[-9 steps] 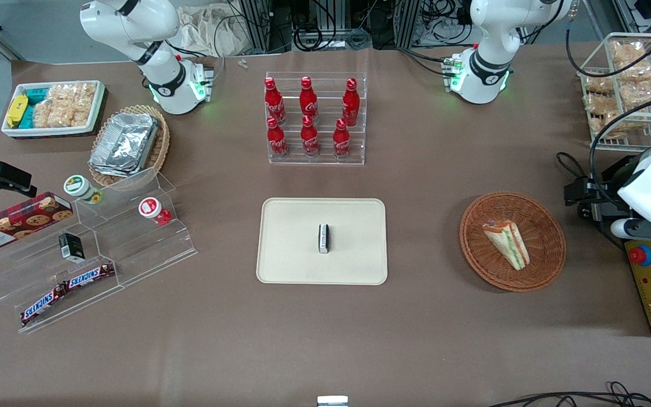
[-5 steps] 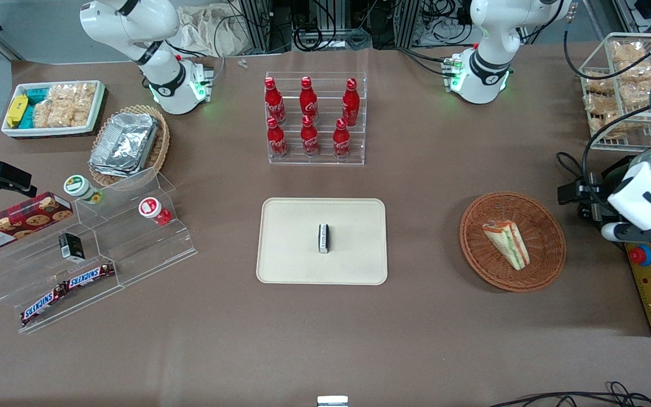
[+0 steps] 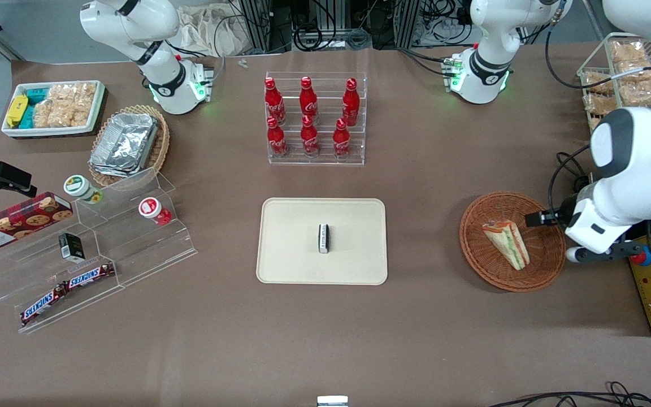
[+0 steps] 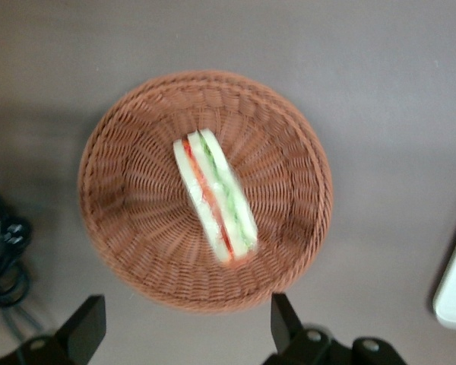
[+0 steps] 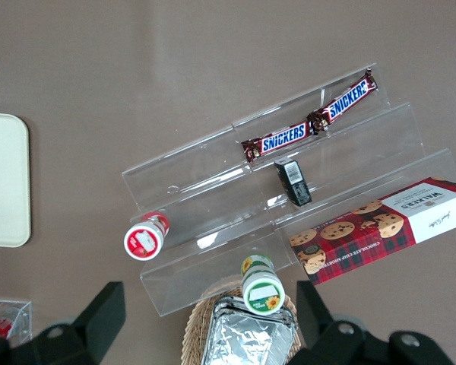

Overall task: Place sandwich from basket to tray
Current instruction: 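Move the left gripper down over the wrapped sandwich in the wicker basket, then close the left gripper on the sandwich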

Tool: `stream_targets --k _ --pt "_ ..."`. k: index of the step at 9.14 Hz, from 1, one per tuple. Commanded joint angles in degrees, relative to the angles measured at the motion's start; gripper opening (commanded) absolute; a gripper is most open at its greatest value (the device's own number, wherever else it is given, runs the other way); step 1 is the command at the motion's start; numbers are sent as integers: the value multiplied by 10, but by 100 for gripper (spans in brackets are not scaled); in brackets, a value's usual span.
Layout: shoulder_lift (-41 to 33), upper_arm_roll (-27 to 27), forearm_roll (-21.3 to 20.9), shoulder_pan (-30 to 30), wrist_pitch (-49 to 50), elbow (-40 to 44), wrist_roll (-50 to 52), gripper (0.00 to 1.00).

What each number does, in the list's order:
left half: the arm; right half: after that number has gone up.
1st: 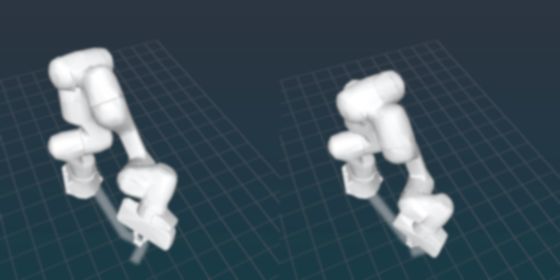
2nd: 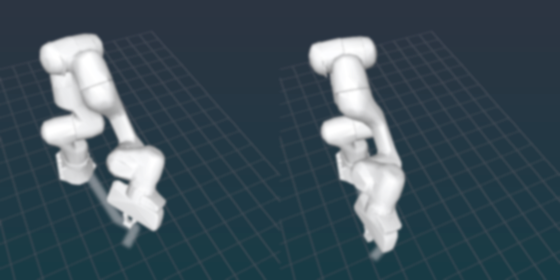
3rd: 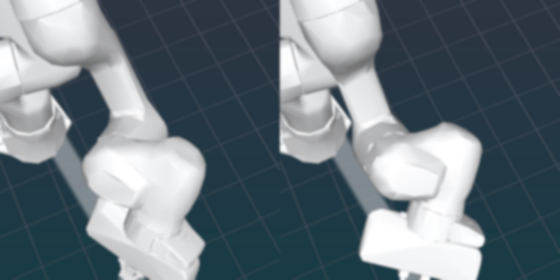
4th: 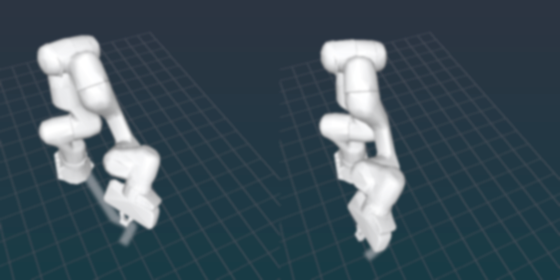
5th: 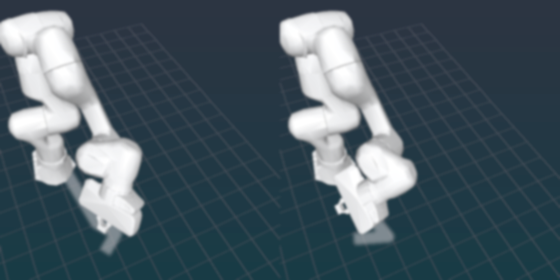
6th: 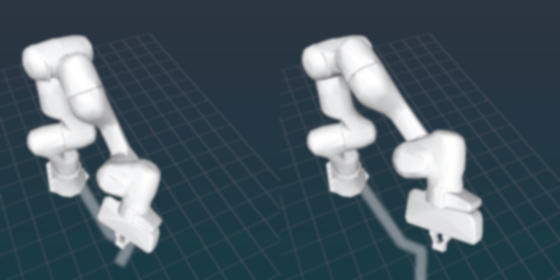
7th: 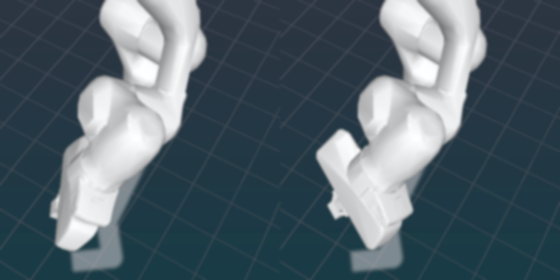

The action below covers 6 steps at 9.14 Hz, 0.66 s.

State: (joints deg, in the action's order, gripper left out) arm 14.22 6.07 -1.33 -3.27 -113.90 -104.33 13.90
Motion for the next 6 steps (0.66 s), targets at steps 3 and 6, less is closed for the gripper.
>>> stream_targets --k 3,6 --pt "40 1 -10 -1 -180 -100 136 98" --pt "84 1 -13 1 -249 -115 182 98"
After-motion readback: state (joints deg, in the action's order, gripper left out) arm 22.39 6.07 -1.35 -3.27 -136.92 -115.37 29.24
